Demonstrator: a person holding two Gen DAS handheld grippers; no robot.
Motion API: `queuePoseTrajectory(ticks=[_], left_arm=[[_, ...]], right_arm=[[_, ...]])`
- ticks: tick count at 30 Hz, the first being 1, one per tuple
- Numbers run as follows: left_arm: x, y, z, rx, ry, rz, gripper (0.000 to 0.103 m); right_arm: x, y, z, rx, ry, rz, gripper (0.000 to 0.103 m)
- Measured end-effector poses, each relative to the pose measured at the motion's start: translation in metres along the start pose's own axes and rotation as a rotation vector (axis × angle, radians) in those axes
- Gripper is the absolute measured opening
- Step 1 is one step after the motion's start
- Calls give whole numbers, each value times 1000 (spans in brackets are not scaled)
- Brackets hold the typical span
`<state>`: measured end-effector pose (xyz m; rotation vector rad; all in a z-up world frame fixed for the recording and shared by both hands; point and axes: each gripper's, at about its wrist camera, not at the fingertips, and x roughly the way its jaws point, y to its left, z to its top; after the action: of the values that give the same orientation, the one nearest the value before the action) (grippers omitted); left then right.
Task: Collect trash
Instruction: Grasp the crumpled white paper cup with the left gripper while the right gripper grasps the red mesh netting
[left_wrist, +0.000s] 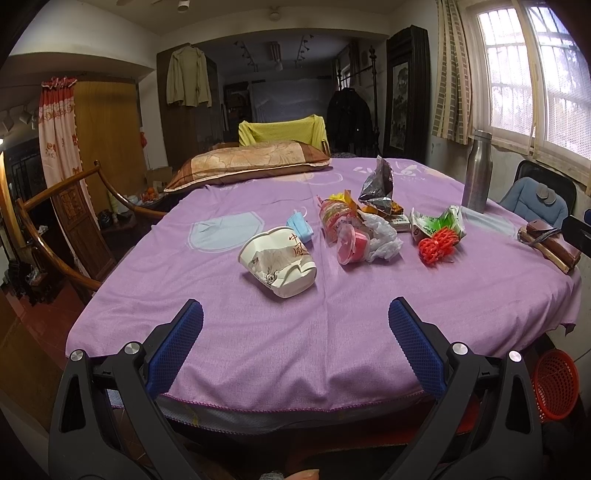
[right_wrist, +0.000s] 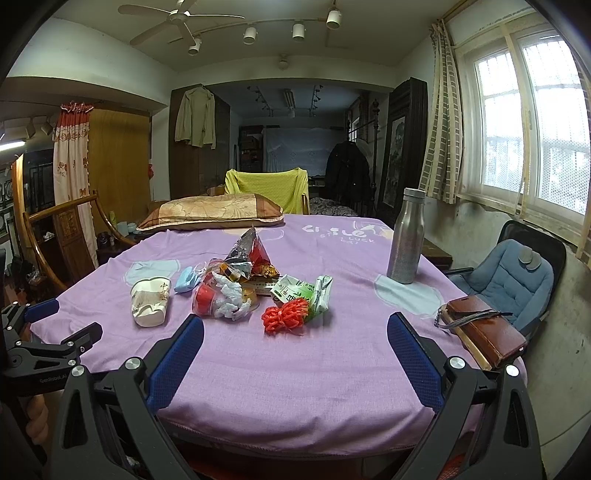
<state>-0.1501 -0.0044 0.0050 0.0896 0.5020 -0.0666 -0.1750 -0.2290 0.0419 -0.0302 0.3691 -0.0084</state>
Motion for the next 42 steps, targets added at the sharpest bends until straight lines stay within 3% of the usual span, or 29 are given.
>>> queuePoseTrajectory(ticks=[10, 17, 18, 27, 33, 40, 42], left_arm=[[6, 6, -10, -7, 27, -2, 97], [20, 18, -21, -21, 74, -10, 97], [37, 12, -7, -21, 91, -14, 97], [89, 54, -1, -135, 212, -89, 97], [135, 48, 27, -138, 280, -148, 97], [199, 43, 47, -151, 417, -124, 97], [207, 47, 49, -178, 452, -173, 97]], right_arm=[[9, 2, -5, 2, 26, 3, 97], [38, 3, -7, 0, 72, 15, 97], [45, 3, -8, 0, 84, 20, 97], [106, -6, -18, 38, 201, 65, 97], [133, -14, -16, 56, 234, 84, 97], [164, -17, -13, 53, 290, 90, 97], [175, -16, -12, 57, 314, 107, 97]])
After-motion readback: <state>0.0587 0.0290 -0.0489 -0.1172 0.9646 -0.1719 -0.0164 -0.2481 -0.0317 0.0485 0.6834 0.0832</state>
